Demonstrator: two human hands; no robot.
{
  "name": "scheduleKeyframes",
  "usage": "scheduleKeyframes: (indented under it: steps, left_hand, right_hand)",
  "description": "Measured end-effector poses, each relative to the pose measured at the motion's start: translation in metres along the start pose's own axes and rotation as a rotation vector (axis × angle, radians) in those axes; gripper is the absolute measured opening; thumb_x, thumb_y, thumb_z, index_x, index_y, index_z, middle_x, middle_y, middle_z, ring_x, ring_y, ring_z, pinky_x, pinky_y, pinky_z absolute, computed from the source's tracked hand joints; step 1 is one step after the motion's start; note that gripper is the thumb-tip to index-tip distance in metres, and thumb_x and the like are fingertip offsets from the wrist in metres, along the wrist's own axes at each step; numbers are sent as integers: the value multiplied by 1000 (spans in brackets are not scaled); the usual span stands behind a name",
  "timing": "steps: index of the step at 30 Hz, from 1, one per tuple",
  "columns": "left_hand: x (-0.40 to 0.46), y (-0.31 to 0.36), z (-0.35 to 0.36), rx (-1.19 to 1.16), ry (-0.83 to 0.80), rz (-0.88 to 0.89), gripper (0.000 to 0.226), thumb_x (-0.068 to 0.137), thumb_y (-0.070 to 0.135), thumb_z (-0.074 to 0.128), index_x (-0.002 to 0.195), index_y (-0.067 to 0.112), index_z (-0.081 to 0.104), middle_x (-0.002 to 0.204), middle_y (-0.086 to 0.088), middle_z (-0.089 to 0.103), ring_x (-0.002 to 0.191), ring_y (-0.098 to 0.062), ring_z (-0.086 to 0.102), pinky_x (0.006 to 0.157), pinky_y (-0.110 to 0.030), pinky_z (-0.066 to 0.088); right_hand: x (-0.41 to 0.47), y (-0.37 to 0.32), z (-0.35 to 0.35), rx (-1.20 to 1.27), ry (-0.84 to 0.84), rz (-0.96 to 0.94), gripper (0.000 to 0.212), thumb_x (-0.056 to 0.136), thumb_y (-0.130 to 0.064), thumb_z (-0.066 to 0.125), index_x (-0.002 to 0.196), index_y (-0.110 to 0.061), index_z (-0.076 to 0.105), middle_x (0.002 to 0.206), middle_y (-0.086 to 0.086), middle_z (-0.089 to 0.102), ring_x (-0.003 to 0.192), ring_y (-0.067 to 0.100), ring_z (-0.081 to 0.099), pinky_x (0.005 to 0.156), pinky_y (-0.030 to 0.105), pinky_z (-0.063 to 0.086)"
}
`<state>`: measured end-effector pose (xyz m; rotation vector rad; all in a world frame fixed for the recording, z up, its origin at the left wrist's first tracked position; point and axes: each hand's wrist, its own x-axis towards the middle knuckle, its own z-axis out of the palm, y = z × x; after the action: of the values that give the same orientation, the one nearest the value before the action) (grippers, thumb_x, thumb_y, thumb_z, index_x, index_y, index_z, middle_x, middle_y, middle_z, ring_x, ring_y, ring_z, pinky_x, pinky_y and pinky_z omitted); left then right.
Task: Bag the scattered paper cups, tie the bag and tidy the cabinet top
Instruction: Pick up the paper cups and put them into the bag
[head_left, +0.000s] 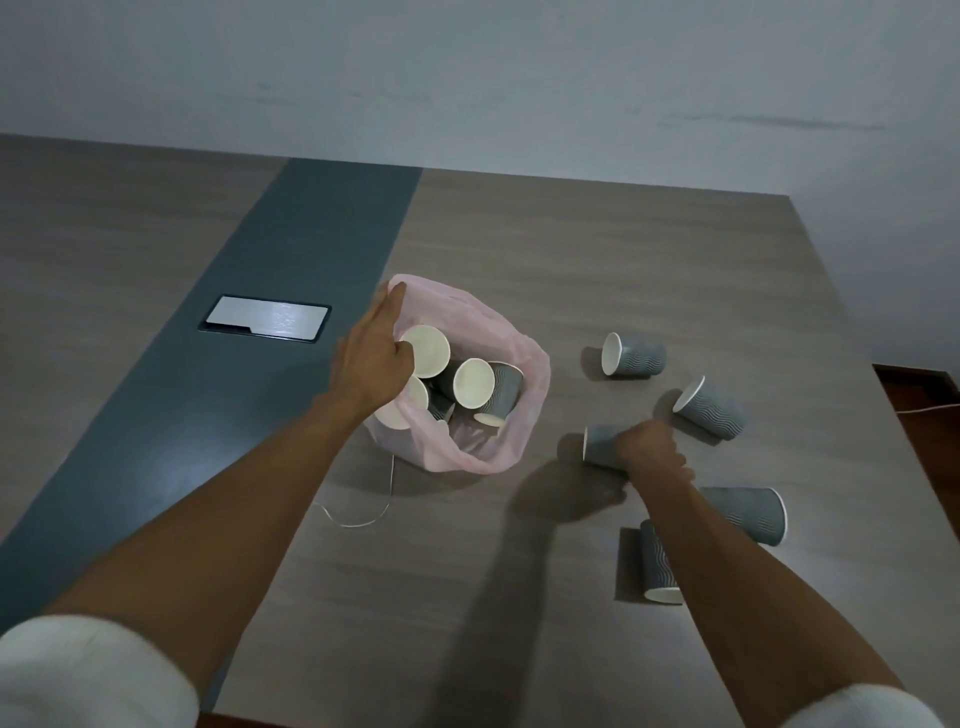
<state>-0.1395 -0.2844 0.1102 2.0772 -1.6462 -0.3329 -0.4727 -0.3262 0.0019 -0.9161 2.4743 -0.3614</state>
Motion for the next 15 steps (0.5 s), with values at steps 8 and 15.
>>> scheduleKeyframes:
  steps: [8,15]
  left_hand:
    - [2,2,-15,58,-75,10,80,88,15,57,159,26,22,168,13,14,141,-28,42,113,-48,34]
    - [6,-11,-23,47,-117,54,83,89,26,65,159,31,20,166,19,16,137,-27,47,109,-43,38]
  right_hand:
    - [-59,-69,-40,465,-344,-623,17,88,-15,59,87,-7,75,74,2,65,68,14,55,61,28,41]
    - [-101,-92,-22,377,-470,-1078,11,88,-13,73,97,-12,80,91,5,64,82,14,61,75,22,47]
